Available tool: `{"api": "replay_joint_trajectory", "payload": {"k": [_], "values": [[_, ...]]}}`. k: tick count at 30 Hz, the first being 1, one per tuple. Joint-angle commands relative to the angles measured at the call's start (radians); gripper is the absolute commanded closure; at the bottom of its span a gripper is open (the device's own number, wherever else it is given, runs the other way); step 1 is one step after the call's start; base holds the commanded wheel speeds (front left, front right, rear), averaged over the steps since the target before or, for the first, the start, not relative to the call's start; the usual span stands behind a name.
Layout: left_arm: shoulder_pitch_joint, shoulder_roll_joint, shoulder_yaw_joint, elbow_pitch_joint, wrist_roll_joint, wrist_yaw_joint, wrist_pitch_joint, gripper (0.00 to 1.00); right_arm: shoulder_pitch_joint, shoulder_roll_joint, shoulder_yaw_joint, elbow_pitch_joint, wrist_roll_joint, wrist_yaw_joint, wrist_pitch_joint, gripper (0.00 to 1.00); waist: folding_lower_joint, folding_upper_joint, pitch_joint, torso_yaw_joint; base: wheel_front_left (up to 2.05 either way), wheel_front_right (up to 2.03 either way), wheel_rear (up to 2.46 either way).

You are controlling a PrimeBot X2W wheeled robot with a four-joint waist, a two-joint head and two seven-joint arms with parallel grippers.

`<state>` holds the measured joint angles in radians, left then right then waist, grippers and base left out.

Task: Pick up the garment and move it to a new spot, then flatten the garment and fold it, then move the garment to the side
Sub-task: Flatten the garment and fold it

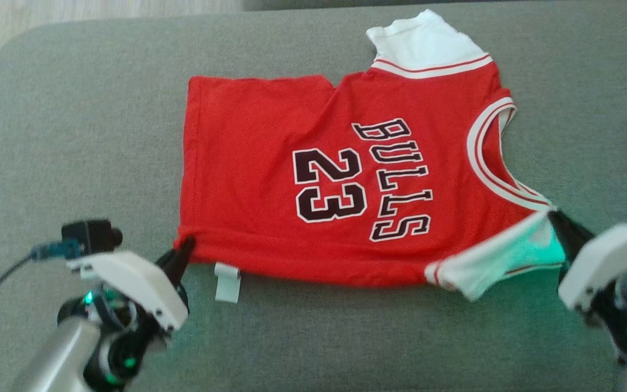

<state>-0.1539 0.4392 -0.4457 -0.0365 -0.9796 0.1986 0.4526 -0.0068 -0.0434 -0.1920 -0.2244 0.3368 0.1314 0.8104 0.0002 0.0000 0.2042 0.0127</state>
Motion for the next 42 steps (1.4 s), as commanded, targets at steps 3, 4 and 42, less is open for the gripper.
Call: {"api": "replay_joint_trajectory", "payload": {"k": [3,4,42], "values": [[-0.152,0.009,0.052,0.072,-0.042,-0.048,0.059,1.0,-0.163,-0.038,0.021,0.067,0.001,-0.001,0.007,1.0,-0.0002,0.0,0.029,0.017,0.0,0.0,0.0],[-0.177,0.004,0.051,0.097,-0.053,-0.059,0.074,1.0,-0.192,-0.04,0.017,0.096,0.006,-0.001,0.004,1.0,-0.0002,0.0,0.034,0.019,0.0,0.0,0.0],[0.003,-0.089,0.092,0.059,0.526,0.1,-0.714,0.0,0.047,-0.053,0.2,0.02,-0.168,-0.001,-0.886,0.0,-0.0002,0.0,-0.031,0.002,0.0,0.0,0.0]]}}
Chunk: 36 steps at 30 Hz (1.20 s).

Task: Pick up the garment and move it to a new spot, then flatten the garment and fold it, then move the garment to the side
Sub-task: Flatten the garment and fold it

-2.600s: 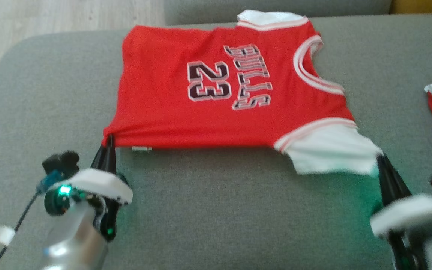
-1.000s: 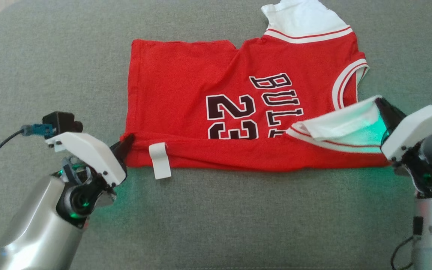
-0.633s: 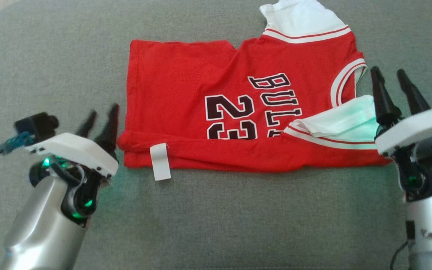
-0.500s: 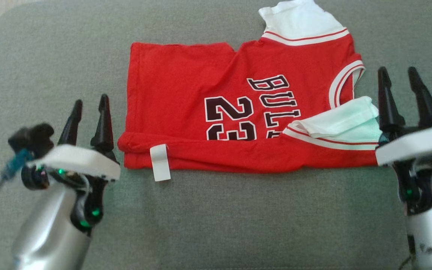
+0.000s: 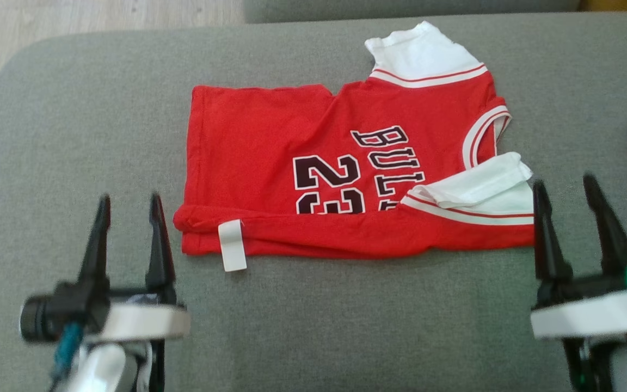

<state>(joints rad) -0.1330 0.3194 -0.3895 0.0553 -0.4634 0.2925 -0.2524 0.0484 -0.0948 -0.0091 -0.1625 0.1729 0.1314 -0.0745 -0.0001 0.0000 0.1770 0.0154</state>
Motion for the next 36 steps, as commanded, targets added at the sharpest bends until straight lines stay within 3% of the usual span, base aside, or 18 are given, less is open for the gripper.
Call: {"api": "replay_joint_trajectory", "payload": {"k": [1,10,17,24,36], "values": [[0.001,0.033,0.033,-0.038,0.016,0.013,-0.009,0.0,0.015,0.004,0.016,-0.053,-0.003,-0.001,0.005,0.0,0.0001,0.0,-0.009,-0.002,0.0,0.0,0.0],[0.07,0.037,0.006,-0.039,0.012,0.024,0.014,0.0,0.105,0.03,0.011,-0.099,0.004,-0.001,0.048,0.0,0.0001,0.0,-0.025,-0.012,0.0,0.0,0.0],[0.054,0.033,-0.021,-0.008,-0.011,-0.008,0.059,0.0,0.109,0.036,0.004,-0.084,0.024,-0.001,0.07,0.0,0.0001,0.0,-0.027,-0.004,0.0,0.0,0.0],[-0.03,0.003,-0.055,0.115,-0.113,-0.111,0.192,0.0,0.073,0.022,-0.052,0.071,0.047,-0.001,0.112,0.0,0.0001,0.0,0.007,0.005,0.0,0.0,0.0],[-0.192,-0.051,-0.061,0.334,-0.252,-0.242,0.341,0.0,-0.124,-0.047,-0.061,0.364,0.088,-0.001,0.133,0.0,0.0001,0.0,0.085,0.005,0.0,0.0,0.0]]}}
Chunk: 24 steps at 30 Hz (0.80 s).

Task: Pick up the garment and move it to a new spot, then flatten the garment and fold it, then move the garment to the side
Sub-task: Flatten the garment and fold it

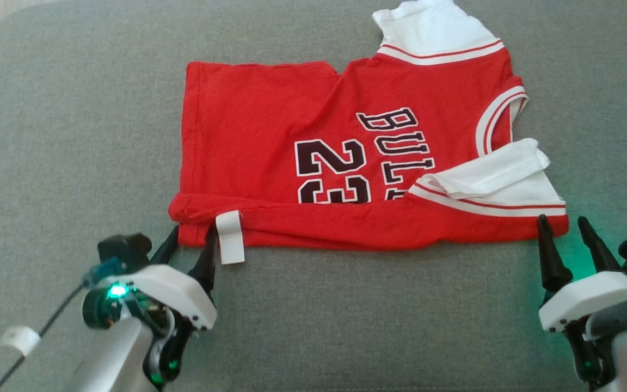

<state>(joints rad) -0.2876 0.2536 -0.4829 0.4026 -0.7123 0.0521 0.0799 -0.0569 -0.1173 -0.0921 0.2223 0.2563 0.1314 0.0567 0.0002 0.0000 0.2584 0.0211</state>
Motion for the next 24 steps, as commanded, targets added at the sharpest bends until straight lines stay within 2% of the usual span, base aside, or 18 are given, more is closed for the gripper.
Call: {"api": "replay_joint_trajectory", "payload": {"k": [1,5,7,8,9,12,16,20,24], "values": [[-0.042,0.01,0.032,-0.004,-0.016,-0.011,0.022,0.0,-0.031,-0.025,0.022,-0.007,0.011,-0.001,0.006,0.0,-0.0002,0.0,0.008,0.0,0.0,0.0,0.0],[-0.05,0.003,0.024,0.035,-0.056,-0.032,0.092,0.0,-0.069,-0.035,0.03,0.056,0.03,-0.001,0.05,0.0,-0.0002,0.0,0.016,0.002,0.0,0.0,0.0],[-0.047,0.005,0.014,0.039,-0.075,-0.049,0.135,0.75,-0.082,-0.034,0.045,0.085,0.048,-0.001,0.095,0.0,-0.0002,0.0,0.016,0.003,0.0,0.0,0.0],[-0.044,0.006,0.014,0.035,-0.086,-0.056,0.148,1.0,-0.087,-0.035,0.056,0.094,0.058,-0.001,0.118,0.31,-0.0002,0.0,0.016,0.003,0.0,0.0,0.0],[-0.041,0.01,0.013,0.027,-0.09,-0.059,0.156,1.0,-0.092,-0.036,0.065,0.096,0.072,-0.001,0.131,1.0,-0.0002,0.0,0.015,0.004,0.0,0.0,0.0],[-0.032,0.021,0.04,-0.028,-0.107,-0.058,0.132,1.0,-0.093,-0.041,0.07,0.09,0.111,-0.001,0.147,1.0,-0.0002,0.0,0.009,0.01,0.0,0.0,0.0],[-0.003,0.048,0.082,-0.149,-0.114,-0.034,0.094,1.0,-0.064,-0.041,0.056,0.03,0.152,-0.001,0.143,1.0,-0.0002,0.0,-0.007,0.022,0.0,0.0,0.0],[0.056,0.089,0.107,-0.292,-0.122,0.005,0.112,1.0,-0.001,-0.026,0.013,-0.094,0.166,-0.001,0.186,1.0,-0.0002,0.0,-0.026,0.027,0.0,0.0,0.0],[0.134,0.133,0.12,-0.425,-0.133,0.056,0.163,1.0,0.095,0.006,-0.035,-0.257,0.148,-0.001,0.28,1.0,-0.0002,0.0,-0.042,0.026,0.0,0.0,0.0]]}}
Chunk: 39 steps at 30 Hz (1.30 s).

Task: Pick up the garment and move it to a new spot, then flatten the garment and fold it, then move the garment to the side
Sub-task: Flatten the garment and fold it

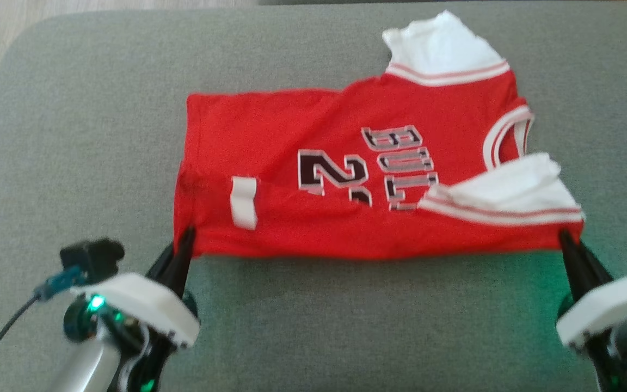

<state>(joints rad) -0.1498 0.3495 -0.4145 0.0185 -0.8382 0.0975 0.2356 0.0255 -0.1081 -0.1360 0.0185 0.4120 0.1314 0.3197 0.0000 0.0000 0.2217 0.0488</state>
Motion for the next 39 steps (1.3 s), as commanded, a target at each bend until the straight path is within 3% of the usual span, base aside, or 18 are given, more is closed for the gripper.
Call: {"api": "replay_joint_trajectory", "payload": {"k": [1,7,13,14,15,16,22,30,39], "values": [[0.017,0.049,0.055,-0.069,-0.008,0.024,0.018,1.0,0.041,0.007,0.001,-0.096,-0.019,-0.001,0.042,1.0,0.0,0.0,-0.007,-0.004,0.0,0.0,0.0],[0.143,0.069,0.081,-0.148,-0.037,0.088,0.039,1.0,0.175,0.044,-0.03,-0.209,-0.027,-0.001,0.122,1.0,0.0,0.0,-0.025,-0.013,0.0,0.0,0.0],[0.265,0.036,0.085,-0.112,-0.09,0.104,0.024,1.0,0.288,0.057,-0.019,-0.147,0.036,-0.001,0.11,1.0,0.0,0.0,-0.052,-0.019,0.0,0.0,0.0],[0.27,0.025,0.087,-0.091,-0.097,0.101,0.011,1.0,0.295,0.057,-0.011,-0.123,0.045,-0.001,0.101,0.91,0.0,0.0,-0.058,-0.021,0.0,0.0,0.0],[0.273,0.015,0.087,-0.066,-0.096,0.102,0.0,0.36,0.299,0.057,-0.001,-0.102,0.045,-0.001,0.093,0.25,0.0,0.0,-0.063,-0.021,0.0,0.0,0.0],[0.273,0.011,0.074,-0.042,-0.087,0.101,-0.002,0.0,0.296,0.057,0.013,-0.087,0.06,-0.001,0.078,0.0,0.0,0.0,-0.067,-0.023,0.0,0.0,0.0],[0.249,-0.025,0.039,0.033,-0.007,0.108,-0.099,0.0,0.244,0.058,0.04,-0.067,0.017,-0.001,-0.073,0.0,0.0,0.0,-0.09,-0.026,0.0,0.0,0.0],[0.162,-0.021,0.093,-0.059,0.196,0.151,-0.421,0.0,0.152,0.058,0.057,-0.212,-0.151,-0.001,-0.24,0.0,0.0,0.0,-0.101,-0.014,0.0,0.0,0.0],[0.079,0.014,0.061,-0.103,0.382,0.194,-0.472,0.0,0.111,0.058,0.081,-0.338,-0.212,-0.001,-0.243,0.0,0.0,0.0,-0.108,-0.004,0.0,0.0,0.0]]}}
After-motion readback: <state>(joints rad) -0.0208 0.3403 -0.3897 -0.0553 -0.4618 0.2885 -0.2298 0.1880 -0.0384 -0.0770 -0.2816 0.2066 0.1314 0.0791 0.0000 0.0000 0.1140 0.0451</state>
